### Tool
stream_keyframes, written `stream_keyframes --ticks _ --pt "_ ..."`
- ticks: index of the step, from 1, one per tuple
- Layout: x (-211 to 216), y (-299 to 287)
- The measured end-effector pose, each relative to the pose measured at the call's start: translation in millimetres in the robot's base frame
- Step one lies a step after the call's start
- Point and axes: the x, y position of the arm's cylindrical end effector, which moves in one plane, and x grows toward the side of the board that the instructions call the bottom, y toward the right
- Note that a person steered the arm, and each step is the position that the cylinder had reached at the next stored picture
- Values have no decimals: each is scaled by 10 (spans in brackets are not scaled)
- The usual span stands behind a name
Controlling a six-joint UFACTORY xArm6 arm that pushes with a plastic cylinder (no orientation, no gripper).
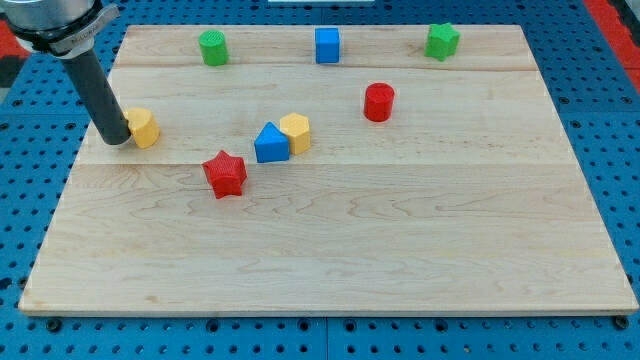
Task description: Place the arm left to the red star
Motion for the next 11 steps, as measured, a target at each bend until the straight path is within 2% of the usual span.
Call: stream_keyframes --ticks 2,7,8,9,11 --pt "775 0" --pt "1274 94" --pt "1128 240" --pt "690 621" --pt "603 638"
